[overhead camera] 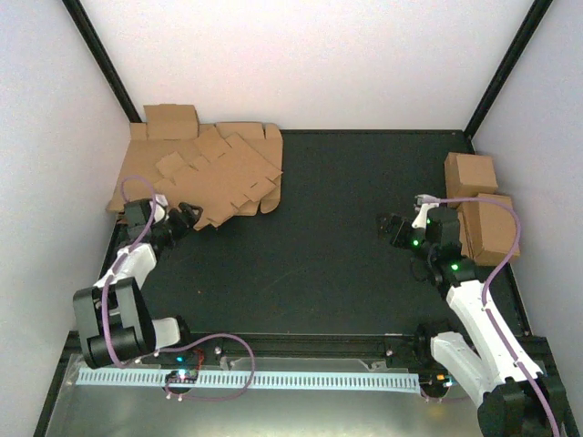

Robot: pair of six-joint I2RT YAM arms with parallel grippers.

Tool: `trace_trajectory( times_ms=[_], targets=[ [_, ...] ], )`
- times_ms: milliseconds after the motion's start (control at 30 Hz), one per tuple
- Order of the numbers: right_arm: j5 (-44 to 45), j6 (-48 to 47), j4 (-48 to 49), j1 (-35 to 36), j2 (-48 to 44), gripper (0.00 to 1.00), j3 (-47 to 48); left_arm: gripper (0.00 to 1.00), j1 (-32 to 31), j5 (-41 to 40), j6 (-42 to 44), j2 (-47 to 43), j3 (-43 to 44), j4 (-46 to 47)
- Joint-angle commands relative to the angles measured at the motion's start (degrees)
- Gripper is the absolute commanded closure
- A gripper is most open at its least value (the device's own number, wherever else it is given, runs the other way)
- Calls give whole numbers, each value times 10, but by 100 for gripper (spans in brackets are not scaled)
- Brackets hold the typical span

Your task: Fold the paper box

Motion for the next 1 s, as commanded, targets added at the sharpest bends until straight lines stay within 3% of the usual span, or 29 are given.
trace_trajectory(
  times_ms=[0, 133, 233, 300, 367, 500, 700, 967],
  targets=[
    [-14, -11, 18, 3, 4, 1, 21, 14, -31, 81, -12, -11, 10, 53],
    [-21, -9, 16, 3, 13, 1, 25, 13, -74, 77, 67, -53, 31, 12],
    [-28, -8, 15, 3, 16, 0, 26, 13, -128, -48, 159, -93, 68, -70],
    [-34, -7, 16, 3, 20, 0, 28, 14, -168, -152, 202, -110, 79, -90],
    [-38, -7, 14, 3, 24, 0, 32, 18, -198, -203, 225, -110, 86, -90],
    [-42, -11, 9, 3, 32, 0, 41, 32, -246, -238, 246, -65, 112, -91],
    [-41, -11, 5, 3, 39, 0, 44, 36, -334, -331, 289, 43, 163, -121],
    [-44, -6, 3, 3, 41, 0, 44, 52, -392, -432, 332, 122, 212, -159]
  ],
)
